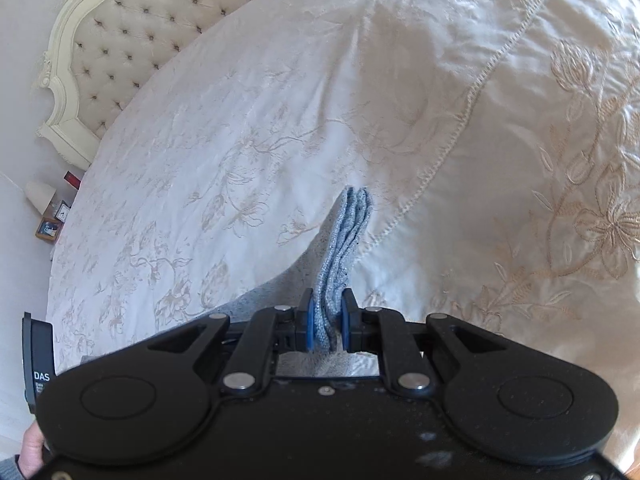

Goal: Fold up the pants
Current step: 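Grasp the leg end with the right gripper and lift it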

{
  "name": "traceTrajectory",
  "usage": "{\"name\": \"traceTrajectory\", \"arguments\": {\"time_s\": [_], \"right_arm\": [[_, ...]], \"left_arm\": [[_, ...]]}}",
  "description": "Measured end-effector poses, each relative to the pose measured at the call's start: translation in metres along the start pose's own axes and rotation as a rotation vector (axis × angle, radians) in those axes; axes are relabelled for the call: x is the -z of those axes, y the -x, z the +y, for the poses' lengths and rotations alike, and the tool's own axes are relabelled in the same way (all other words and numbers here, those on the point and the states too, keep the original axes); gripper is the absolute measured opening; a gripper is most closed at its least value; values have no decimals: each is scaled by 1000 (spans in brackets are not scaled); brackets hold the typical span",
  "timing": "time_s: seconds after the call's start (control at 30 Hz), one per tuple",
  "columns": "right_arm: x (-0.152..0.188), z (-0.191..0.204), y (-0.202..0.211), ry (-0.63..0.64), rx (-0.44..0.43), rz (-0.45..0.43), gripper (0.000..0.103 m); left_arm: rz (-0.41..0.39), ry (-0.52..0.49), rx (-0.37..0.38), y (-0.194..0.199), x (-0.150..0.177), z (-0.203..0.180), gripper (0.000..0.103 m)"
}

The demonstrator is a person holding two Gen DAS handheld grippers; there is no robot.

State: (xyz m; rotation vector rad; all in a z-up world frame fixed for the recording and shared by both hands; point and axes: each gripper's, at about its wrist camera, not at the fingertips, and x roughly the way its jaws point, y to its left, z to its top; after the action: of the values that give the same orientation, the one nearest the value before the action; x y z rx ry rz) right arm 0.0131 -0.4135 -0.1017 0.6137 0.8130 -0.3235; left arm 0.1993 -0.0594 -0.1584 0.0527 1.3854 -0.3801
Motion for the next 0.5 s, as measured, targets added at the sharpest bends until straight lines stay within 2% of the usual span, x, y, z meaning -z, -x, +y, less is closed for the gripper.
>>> {"name": "traceTrajectory", "arguments": {"time_s": [0.17, 0.3, 0.4, 0.5], "right_arm": [[13, 94, 22, 129, -49, -29, 14], [44, 187, 28, 254, -152, -26, 14], [82, 252, 8, 319, -227, 25, 14], [135, 304, -34, 375, -258, 106, 14]], "left_arm": [[2, 44, -7, 27, 21, 72, 21], [-8, 83, -36, 47, 39, 134, 21], [-7, 126, -68, 55, 50, 177, 20], [-3, 150, -97, 61, 61, 212, 20]]}}
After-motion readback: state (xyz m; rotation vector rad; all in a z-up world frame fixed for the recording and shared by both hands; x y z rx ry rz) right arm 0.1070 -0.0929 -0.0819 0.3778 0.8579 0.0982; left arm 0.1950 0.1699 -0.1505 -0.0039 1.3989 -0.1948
